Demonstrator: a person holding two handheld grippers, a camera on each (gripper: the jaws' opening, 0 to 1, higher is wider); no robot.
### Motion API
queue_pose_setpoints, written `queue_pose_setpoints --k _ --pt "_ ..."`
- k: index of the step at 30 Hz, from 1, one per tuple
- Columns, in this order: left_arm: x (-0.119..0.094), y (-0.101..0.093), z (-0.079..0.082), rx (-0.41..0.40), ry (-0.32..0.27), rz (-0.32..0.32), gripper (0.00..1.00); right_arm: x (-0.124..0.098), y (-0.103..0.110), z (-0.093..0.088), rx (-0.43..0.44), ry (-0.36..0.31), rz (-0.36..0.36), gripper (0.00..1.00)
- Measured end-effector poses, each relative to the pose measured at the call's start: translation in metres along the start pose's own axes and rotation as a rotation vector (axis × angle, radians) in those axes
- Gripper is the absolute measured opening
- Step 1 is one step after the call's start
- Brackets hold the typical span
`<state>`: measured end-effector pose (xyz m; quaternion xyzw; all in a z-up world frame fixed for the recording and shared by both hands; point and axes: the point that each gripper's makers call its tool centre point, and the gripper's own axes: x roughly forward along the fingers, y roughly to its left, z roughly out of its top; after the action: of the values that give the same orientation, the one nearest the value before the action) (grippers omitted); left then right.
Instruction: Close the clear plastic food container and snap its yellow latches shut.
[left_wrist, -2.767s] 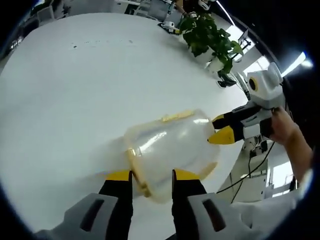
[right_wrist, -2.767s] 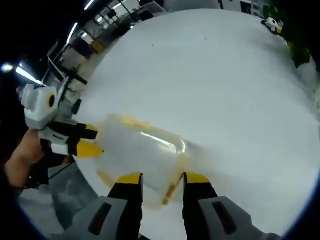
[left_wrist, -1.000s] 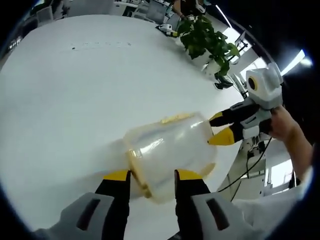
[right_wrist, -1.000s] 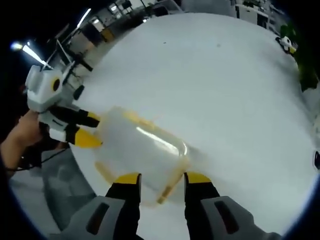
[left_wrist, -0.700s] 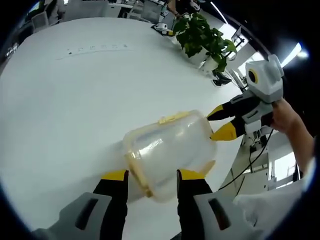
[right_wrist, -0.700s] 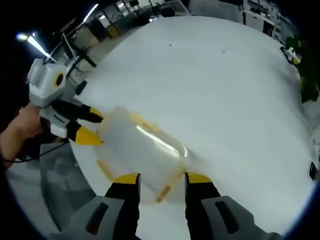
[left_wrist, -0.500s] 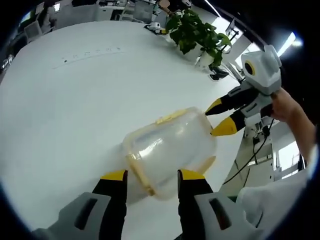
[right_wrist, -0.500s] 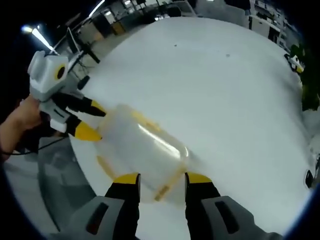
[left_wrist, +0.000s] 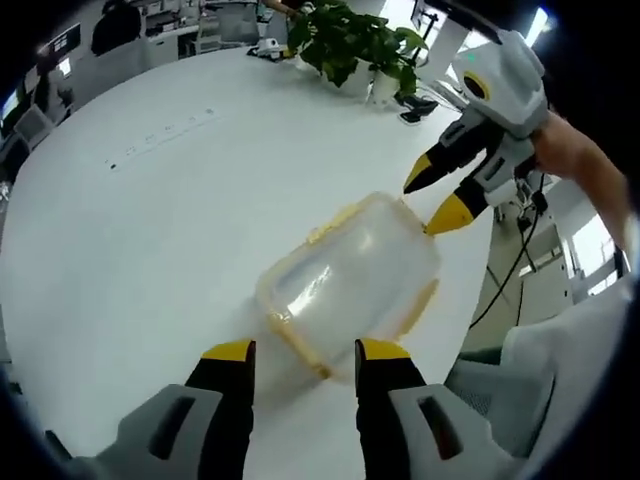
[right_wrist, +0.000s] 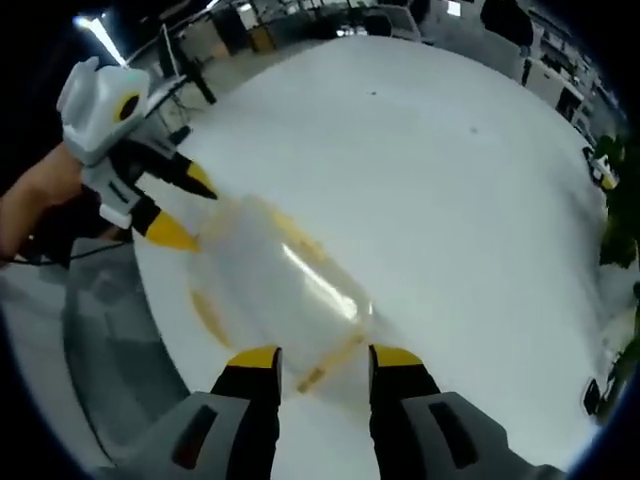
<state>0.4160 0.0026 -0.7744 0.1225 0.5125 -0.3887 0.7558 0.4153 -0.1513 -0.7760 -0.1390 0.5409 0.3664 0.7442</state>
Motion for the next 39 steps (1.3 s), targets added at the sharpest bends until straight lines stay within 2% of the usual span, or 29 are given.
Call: queue_pose_setpoints --k 6,8,10,17,20,26,31,39 --pt "-0.003 0.002 -0.001 0.061 0.016 -0.011 0.38 0.0 0.002 0.002 -0.077 0.013 0.001 0.32" --pt "-0.004 0.001 0.001 0.123 0.012 -0.02 0.36 0.0 0.004 0.002 -0.091 0.018 0.007 0.32" --pt "-0.004 0.002 -0.002 0.17 0.035 -0.016 0.35 0.0 0.006 0.004 -0.121 0.018 0.016 0.32" --pt "-0.007 0.002 0.002 0.191 0.023 -0.021 0.36 0.001 0.011 0.006 -0.202 0.032 0.029 0.3" --pt "-0.006 -0.004 0.002 0.258 0.032 -0.06 0.36 0.001 0.014 0.006 -0.257 0.042 0.035 0.29" --pt "-0.004 -0.006 0.001 0.406 0.058 -0.057 0.33 0.003 0.016 0.007 -0.305 0.044 0.041 0.29" --pt "-0.003 -0.013 0.007 0.422 0.029 -0.081 0.33 0.004 0.021 0.009 -0.347 0.036 0.055 0.29" --pt "-0.001 -0.022 0.016 0.524 0.006 -0.097 0.33 0.005 0.025 0.011 -0.404 0.022 0.07 0.29"
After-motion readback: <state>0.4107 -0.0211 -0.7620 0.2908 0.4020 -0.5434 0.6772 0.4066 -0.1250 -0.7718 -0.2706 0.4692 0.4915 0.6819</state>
